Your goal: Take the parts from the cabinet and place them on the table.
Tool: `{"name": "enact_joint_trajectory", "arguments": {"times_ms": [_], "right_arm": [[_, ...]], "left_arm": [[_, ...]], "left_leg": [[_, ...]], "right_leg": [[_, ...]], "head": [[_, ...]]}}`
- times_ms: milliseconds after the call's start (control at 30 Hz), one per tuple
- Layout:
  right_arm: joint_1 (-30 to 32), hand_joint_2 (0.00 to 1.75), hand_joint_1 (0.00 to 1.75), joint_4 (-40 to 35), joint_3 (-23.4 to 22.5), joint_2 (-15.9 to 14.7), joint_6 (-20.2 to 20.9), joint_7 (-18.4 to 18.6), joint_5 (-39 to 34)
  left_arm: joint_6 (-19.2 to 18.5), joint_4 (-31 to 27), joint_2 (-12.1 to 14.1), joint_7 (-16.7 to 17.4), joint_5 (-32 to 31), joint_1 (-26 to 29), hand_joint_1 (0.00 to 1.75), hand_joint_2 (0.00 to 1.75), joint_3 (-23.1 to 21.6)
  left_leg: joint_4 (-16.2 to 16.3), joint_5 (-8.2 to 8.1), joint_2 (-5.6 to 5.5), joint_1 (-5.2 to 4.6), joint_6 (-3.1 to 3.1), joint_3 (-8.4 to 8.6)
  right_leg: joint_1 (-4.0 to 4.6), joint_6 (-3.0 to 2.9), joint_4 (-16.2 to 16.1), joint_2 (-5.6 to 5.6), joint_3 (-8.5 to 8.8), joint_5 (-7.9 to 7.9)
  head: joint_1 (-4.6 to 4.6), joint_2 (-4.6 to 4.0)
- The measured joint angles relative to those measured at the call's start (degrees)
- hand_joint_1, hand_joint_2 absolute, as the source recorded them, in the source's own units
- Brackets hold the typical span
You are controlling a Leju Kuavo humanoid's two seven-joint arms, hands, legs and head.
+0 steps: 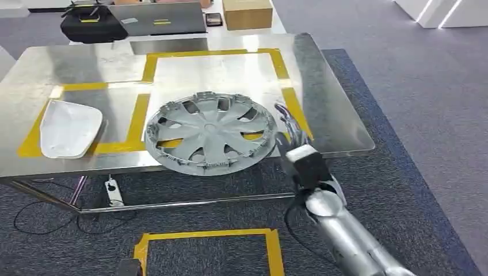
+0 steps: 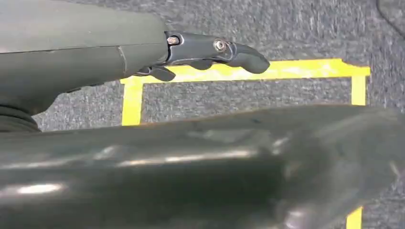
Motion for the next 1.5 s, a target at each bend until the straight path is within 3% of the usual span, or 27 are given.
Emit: {"name": "enact_joint_trajectory", "arguments": {"times_ms": [67, 133, 167, 233, 300, 333, 400, 500, 567, 633, 667, 733, 800, 867, 900, 967, 1000, 1033, 1067, 1133, 1167, 1200, 1267, 1333, 1367, 1400, 1500], "right_arm": [[7.06, 0.0, 0.0, -4.74, -2.3, -0.26, -0.02, -1.18, -1.04], [13.9, 0.0, 0.0, -8.61, -4.41, -0.59, -0.94, -2.1, -1.33], [16.84, 0.0, 0.0, -10.25, -5.35, -0.68, -2.11, -2.62, -0.91], [21.78, 0.0, 0.0, -13.01, -7.07, -0.83, -4.83, -3.36, 0.61], [26.08, 0.0, 0.0, -15.09, -8.78, -0.87, -7.89, -3.15, 1.67], [27.96, 0.0, 0.0, -15.87, -9.52, -0.87, -8.9, -3.12, 1.93], [30.94, 0.0, 0.0, -16.67, -11.06, -0.9, -9.77, -2.46, 2.04], [34.19, 0.0, 0.0, -16.29, -13.05, -0.9, -11.48, -1.57, 3.68], [35.36, 0.0, 0.0, -14.45, -14.75, -0.87, -12.72, -1.26, 5.36], [35.62, 0.0, 0.0, -10.67, -16.94, -0.85, -12.79, -0.94, 5.89], [35.8, 0.0, 0.0, -8.46, -18.25, -0.81, -12.77, -1.0, 6.15], [35.64, 0.0, 0.0, -2.88, -21.03, -0.5, -12.37, -0.76, 7.44], [34.7, 0.0, 0.0, 3.57, -24.29, -0.17, -11.91, -1.22, 8.97], [32.93, 0.0, 0.0, 10.69, -27.94, 0.33, -9.79, -2.93, 9.84], [31.79, 0.0, 0.0, 15.11, -30.17, 0.65, -7.6, -4.32, 9.73], [30.78, 0.0, 0.0, 21.8, -33.97, 1.03, -4.94, -5.42, 9.97], [30.47, 0.0, 0.0, 25.34, -35.94, 1.25, -4.57, -5.2, 10.61], [29.85, 0.0, 0.0, 28.48, -37.55, 1.29, -4.4, -4.96, 11.31], [29.22, 0.0, 0.0, 31.58, -39.2, 1.4, -4.46, -4.39, 12.02], [28.1, 0.0, 0.0, 36.15, -41.53, 1.62, -4.7, -3.01, 13.3], [27.64, 0.0, 0.0, 38.45, -42.64, 1.68, -4.81, -2.13, 13.89], [27.03, 0.0, 0.0, 40.96, -43.81, 1.71, -4.79, -1.29, 14.58], [25.96, 0.0, 0.0, 44.85, -45.5, 1.73, -4.48, -0.3, 15.55], [25.11, 0.0, 0.0, 47.81, -46.31, 1.75, -3.61, 0.85, 16.83], [24.74, 0.0, 0.0, 49.28, -46.62, 1.93, -3.26, 1.38, 17.25], [24.36, 0.0, 0.0, 50.53, -46.97, 1.92, -2.82, 2.3, 17.67], [23.34, 0.0, 0.0, 54.31, -47.58, 1.9, -0.46, 5.96, 18.32]], "left_arm": [[0.22, 0.0, 0.0, -0.28, 0.11, 0.18, 0.0, 0.0, 0.79], [0.22, 0.0, 0.24, -0.33, 0.11, 0.35, 0.0, 0.0, 1.38], [0.2, 0.0, 0.28, -0.33, 0.11, 0.49, 0.0, 0.0, 1.77], [0.22, 0.0, 0.33, -0.24, 0.02, 0.75, 0.0, 0.0, 2.05], [0.39, 0.0, 0.44, -0.22, -0.59, 0.86, 0.0, 0.0, 2.12], [0.41, 0.0, 0.46, -0.22, -0.85, 0.82, 0.0, 0.0, 2.14], [0.5, 0.0, 0.5, 0.04, -1.12, 0.99, 0.0, 0.0, 2.16], [0.5, 0.02, 0.57, 0.57, -1.55, 1.53, 0.0, 0.0, 2.29], [0.5, 0.02, 0.61, 0.72, -2.01, 1.44, 0.0, 0.0, 2.31], [0.5, 0.02, 0.59, 0.88, -2.34, 1.53, 0.0, 0.0, 2.38], [0.5, 0.02, 0.59, 0.92, -2.49, 1.57, 0.0, 0.0, 2.49], [0.41, 0.02, 0.61, 1.14, -2.69, 1.66, 0.0, 0.0, 3.12], [0.15, 0.02, 0.59, 1.16, -2.97, 1.68, 0.0, 0.0, 3.36], [-0.2, 0.02, 0.59, 1.18, -3.61, 1.64, 0.0, 0.0, 3.43], [-0.33, 0.02, 0.59, 1.2, -4.02, 1.69, 0.0, 0.0, 3.45], [-0.5, 0.02, 0.61, 1.2, -4.53, 1.69, 0.0, 0.0, 3.47], [-0.5, 0.02, 0.63, 1.4, -4.57, 1.91, 0.0, 0.0, 3.58], [-0.5, 0.02, 0.66, 1.51, -4.63, 2.07, 0.0, 0.0, 3.8], [-0.5, 0.02, 0.66, 1.64, -4.91, 2.34, 0.0, 0.0, 3.89], [-0.53, 0.02, 0.66, 1.75, -5.16, 2.46, 0.0, 0.0, 4.15], [-0.61, 0.02, 0.63, 1.75, -5.4, 2.42, 0.0, 0.0, 4.39], [-0.68, 0.02, 0.66, 1.75, -5.73, 2.41, 0.0, 0.0, 4.54], [-0.88, 0.02, 0.66, 1.75, -5.9, 2.42, 0.0, 0.0, 4.68], [-1.07, 0.02, 0.66, 1.73, -6.3, 2.42, 0.0, 0.0, 4.7], [-1.07, 0.0, 0.77, 1.68, -6.4, 2.36, 0.0, 0.0, 4.72], [-1.07, 0.0, 0.7, 1.66, -6.56, 2.3, 0.0, 0.0, 4.74], [-1.07, 0.0, 0.68, 1.66, -6.97, 2.38, 0.0, 0.0, 4.81]], "left_leg": [[4.3, -4.6, 0.32, 0.0, -0.51, -1.06], [13.28, -9.94, 0.38, 0.12, -0.85, -3.58], [16.1, -11.29, 0.38, 0.1, -0.92, -4.02], [13.42, -9.92, 0.39, 0.11, -0.76, -1.03], [2.73, -6.43, 0.38, 0.09, -0.24, 6.05], [-2.39, -6.46, 0.35, 0.03, 0.09, 9.37], [-2.51, -5.72, 0.32, -0.49, 0.22, 8.67], [-3.13, -3.84, 0.52, -0.56, 1.4, 7.86], [-3.25, -2.46, 0.89, -0.34, 2.19, 6.34], [-3.22, -1.23, 0.97, -0.38, 2.35, 4.84], [-3.13, -0.58, 1.01, -0.41, 2.34, 3.95], [-2.87, 0.67, 1.05, -0.41, 2.12, 2.19], [-2.44, 1.49, 1.08, -0.37, 1.71, 0.76], [-1.72, 2.14, 1.04, -0.8, 1.1, 0.03], [-1.42, 2.77, 1.14, -0.86, 0.77, -0.37], [-1.63, 3.74, 1.13, -0.69, 0.27, -0.49], [-1.6, 4.2, 0.97, -0.63, -0.16, -0.62], [-0.94, 2.7, 0.87, -0.42, -0.47, -1.15], [1.28, -1.03, 0.88, -0.42, -0.77, -1.78], [9.24, -8.06, 0.88, -0.4, -1.16, -3.21], [13.39, -10.1, 0.88, -0.4, -1.25, -3.64], [15.73, -10.17, 0.88, -0.4, -1.23, -3.32], [13.54, -6.1, 0.88, -0.44, -0.79, 0.02], [4.17, -3.46, 0.83, -0.65, 0.15, 6.63], [-1.01, -4.5, 0.74, -0.93, 0.83, 9.99], [-3.67, -5.09, 0.79, -0.97, 0.97, 11.2], [-3.91, -4.43, 0.79, -1.26, 1.38, 9.74]], "right_leg": [[-0.01, -0.42, -0.02, -0.17, -0.25, 0.24], [0.04, -0.62, 0.03, -0.44, -0.84, 0.58], [0.06, -0.59, 0.09, -0.52, -1.28, 0.86], [0.06, -0.45, 0.23, -0.49, -2.25, 1.54], [0.05, -0.11, 0.31, -0.39, -3.03, 2.31], [0.05, 0.12, 0.39, -0.38, -3.12, 2.76], [0.15, 0.89, 0.21, -0.35, -3.21, 3.47], [-0.18, 1.97, -0.53, -0.06, -3.28, 5.0], [-0.27, 2.33, 2.83, 0.09, -5.26, -1.19], [-0.31, 2.69, 11.37, 0.08, -6.76, -8.06], [-0.3, 2.85, 15.2, 0.08, -7.21, -9.68], [-0.36, 2.97, 16.94, 0.06, -5.09, -7.36], [-0.42, 2.8, 9.94, 0.02, 1.23, -3.82], [-0.34, 2.55, -0.79, 0.0, 9.67, -5.4], [-0.41, 2.17, -3.0, 0.16, 10.06, -6.31], [-0.09, 1.7, -2.51, 0.14, 8.97, -6.1], [-0.2, 0.94, -2.59, -0.17, 8.49, -5.53], [-0.39, 0.36, -2.56, -0.46, 7.91, -5.04], [-0.37, -0.33, -2.55, -0.44, 7.17, -4.4], [-0.22, -0.57, -2.5, -0.44, 5.72, -3.16], [-0.1, -0.59, -2.47, -0.49, 4.88, -2.53], [0.01, -0.61, -2.36, -0.67, 4.55, -1.93], [0.23, -0.58, -1.77, -0.75, 2.72, -0.7], [0.38, -0.48, -1.2, -0.64, 1.33, 0.13], [0.49, -0.25, -0.89, -0.64, 0.8, 0.46], [0.57, 0.08, -0.66, -0.62, 0.43, 0.93], [0.48, 1.26, -0.87, -0.82, -0.33, 2.63]], "head": [[-0.5, 0.0], [-0.48, 0.0], [-0.5, 0.0], [-0.55, 0.0], [-0.53, 0.02], [-0.5, 0.0], [-0.22, 0.02], [-0.24, 0.0], [0.07, 0.0], [0.17, 0.0], [0.24, 0.0], [0.22, 0.02], [0.24, 0.0], [0.39, 0.0], [0.31, 0.0], [0.31, 0.0], [0.42, 0.0], [0.39, 0.0], [0.2, 0.0], [-0.09, 0.0], [-0.17, 0.0], [-0.13, 0.0], [-0.18, 0.0], [-0.15, 0.02], [-0.09, 0.0], [-0.09, 0.0], [-0.07, 0.0]]}}
